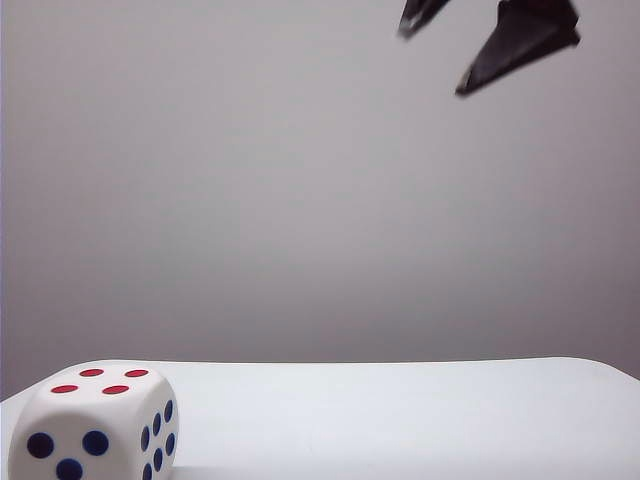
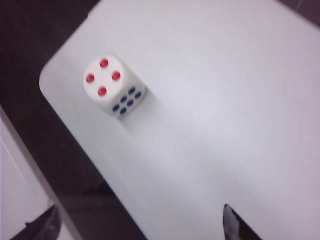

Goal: Pick up the dice on the table and roll the dice.

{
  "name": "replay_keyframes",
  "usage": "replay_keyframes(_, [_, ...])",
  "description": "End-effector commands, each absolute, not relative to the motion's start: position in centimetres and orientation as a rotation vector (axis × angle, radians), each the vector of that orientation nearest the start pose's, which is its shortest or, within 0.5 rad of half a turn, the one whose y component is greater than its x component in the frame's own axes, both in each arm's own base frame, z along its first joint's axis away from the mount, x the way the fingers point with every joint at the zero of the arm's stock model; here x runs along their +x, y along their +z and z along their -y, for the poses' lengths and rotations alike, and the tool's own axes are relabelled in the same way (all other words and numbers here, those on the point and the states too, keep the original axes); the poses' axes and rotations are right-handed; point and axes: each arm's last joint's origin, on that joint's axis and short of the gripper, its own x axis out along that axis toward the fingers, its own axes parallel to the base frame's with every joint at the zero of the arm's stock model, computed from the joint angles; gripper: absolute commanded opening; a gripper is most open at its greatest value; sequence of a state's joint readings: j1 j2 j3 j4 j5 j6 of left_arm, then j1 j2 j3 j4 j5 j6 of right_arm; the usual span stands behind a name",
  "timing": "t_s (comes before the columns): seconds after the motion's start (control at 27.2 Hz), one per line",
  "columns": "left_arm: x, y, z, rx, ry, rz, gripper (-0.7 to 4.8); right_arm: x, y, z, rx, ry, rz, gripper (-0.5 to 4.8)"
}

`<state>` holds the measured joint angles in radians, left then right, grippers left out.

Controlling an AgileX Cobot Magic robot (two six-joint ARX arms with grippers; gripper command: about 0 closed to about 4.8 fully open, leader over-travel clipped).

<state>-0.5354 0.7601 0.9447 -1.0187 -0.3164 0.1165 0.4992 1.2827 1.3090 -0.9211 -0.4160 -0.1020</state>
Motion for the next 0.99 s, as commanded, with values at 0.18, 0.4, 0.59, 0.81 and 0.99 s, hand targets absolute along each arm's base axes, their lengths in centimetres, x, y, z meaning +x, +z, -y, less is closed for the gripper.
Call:
replay_keyframes(0.18, [6.1, 33.8, 2.3, 0.250, -0.149, -0.526, -0.05, 16.9, 35.6, -10.2, -0.060, 0.774, -0.594, 4.07])
replay_keyframes(0.4, [4.3, 34.5, 1.4, 0.141, -0.177, -0.263, -0.05, 13.8, 33.8, -7.8, 0.047, 0.575, -0.320, 4.07])
replay_keyframes(0.59, [4.7, 33.4, 1.9, 0.095, -0.253, -0.024, -0.05, 11.3, 31.9, -5.9, 0.062, 0.417, -0.171, 3.33])
replay_keyframes(0.81, [7.9, 29.3, 3.9, 0.129, -0.310, 0.007, -0.05, 8.3, 29.9, -2.8, 0.087, 0.201, 0.037, 2.40])
replay_keyframes(0.99, [9.3, 26.8, 4.4, 0.136, -0.281, 0.011, -0.05, 6.9, 28.1, -1.3, 0.091, 0.153, 0.113, 1.36])
